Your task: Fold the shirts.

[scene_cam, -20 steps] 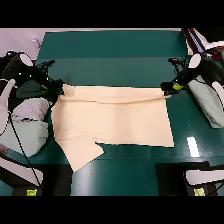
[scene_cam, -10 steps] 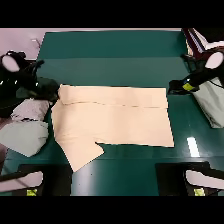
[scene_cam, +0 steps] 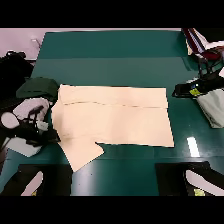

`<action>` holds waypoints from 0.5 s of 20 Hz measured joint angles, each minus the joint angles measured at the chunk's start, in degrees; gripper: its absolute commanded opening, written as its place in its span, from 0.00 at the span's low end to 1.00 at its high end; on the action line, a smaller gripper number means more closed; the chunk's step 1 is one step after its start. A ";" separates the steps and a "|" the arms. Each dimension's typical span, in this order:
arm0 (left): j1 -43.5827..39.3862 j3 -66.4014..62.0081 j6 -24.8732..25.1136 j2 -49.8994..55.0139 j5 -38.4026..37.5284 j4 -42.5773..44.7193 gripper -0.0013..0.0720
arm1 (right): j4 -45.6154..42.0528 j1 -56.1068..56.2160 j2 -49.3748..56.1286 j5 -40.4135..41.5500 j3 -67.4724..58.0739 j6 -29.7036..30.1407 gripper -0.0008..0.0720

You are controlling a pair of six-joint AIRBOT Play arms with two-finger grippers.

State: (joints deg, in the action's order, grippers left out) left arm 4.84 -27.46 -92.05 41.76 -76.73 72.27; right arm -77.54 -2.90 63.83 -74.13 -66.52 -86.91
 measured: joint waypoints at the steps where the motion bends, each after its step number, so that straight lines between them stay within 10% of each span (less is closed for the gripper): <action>1: 0.00 2.12 -0.04 -0.74 1.29 -1.77 0.76 | -0.02 0.00 -0.17 0.02 0.17 0.00 0.58; 9: 0.07 9.57 0.48 -2.60 9.11 -10.75 0.72 | 0.00 0.00 -0.57 0.42 0.50 0.02 0.57; 10: 0.07 10.12 0.46 -2.64 9.51 -11.58 0.29 | 0.00 0.00 -0.57 0.39 0.50 0.02 0.57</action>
State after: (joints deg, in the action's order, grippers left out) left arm 4.91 -17.34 -91.59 39.11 -67.22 60.69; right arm -77.54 -2.90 63.26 -73.73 -66.02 -86.89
